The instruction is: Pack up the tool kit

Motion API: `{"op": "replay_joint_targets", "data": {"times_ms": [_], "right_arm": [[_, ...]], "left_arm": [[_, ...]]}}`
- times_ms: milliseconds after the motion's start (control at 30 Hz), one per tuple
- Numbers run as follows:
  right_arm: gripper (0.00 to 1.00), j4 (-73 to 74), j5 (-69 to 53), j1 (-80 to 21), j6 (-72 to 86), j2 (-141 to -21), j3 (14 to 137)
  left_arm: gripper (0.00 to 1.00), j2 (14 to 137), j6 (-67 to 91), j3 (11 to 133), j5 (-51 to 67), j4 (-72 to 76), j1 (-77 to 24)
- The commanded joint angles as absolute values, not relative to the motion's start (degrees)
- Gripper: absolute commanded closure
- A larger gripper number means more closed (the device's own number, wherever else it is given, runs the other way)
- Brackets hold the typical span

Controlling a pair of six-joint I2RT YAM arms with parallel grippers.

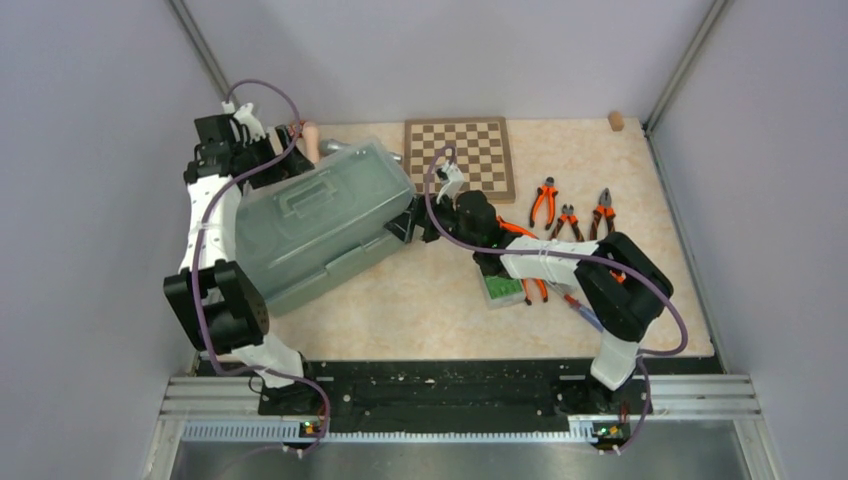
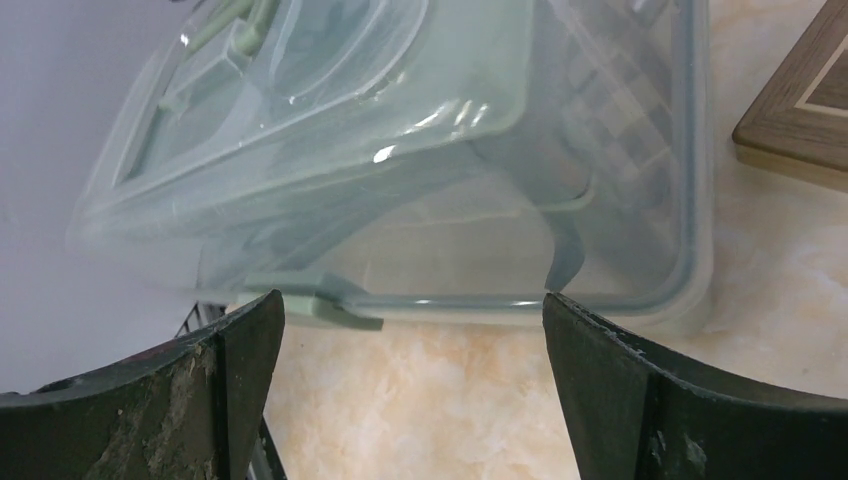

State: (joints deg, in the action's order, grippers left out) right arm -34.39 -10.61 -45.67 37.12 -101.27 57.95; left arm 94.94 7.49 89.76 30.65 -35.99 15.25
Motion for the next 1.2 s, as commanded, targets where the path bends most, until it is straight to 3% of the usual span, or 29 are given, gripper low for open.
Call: {"op": "replay_joint_targets", "data": {"times_ms": [0,300,567,767,833,1000,1167], "right_arm": [[0.01,-38.63,-7.71,-46.02,37.48,-102.17,60.91],[0.01,-41.48,-12.39,-43.19,37.32,-99.77,58.00],[0.01,-37.02,-13.03,-41.09,34.68,-89.68,50.30],[0.01,-24.13,-9.30,-37.83,36.64,-80.93,48.07],[0.01,-21.34,-13.16,-36.25,37.87,-77.69,48.03],[0.01,-38.15,-20.32,-32.71,42.99,-72.02,34.80],[0.02,-34.35,-20.34,-31.24,42.42,-73.90,35.09]], "left_arm": [[0.08,88.01,10.82,81.95,37.19,-42.10,12.05],[0.08,75.00,16.49,68.73,36.61,-38.60,3.05],[0.08,60.97,28.63,56.10,34.17,-30.41,-4.62],[0.07,53.94,36.22,49.55,31.42,-25.97,-9.00],[0.07,51.97,38.04,47.26,31.35,-24.03,-9.62],[0.07,47.85,37.99,45.02,26.71,-26.79,-9.67],[0.07,45.20,38.74,44.82,24.42,-27.43,-9.66]]}}
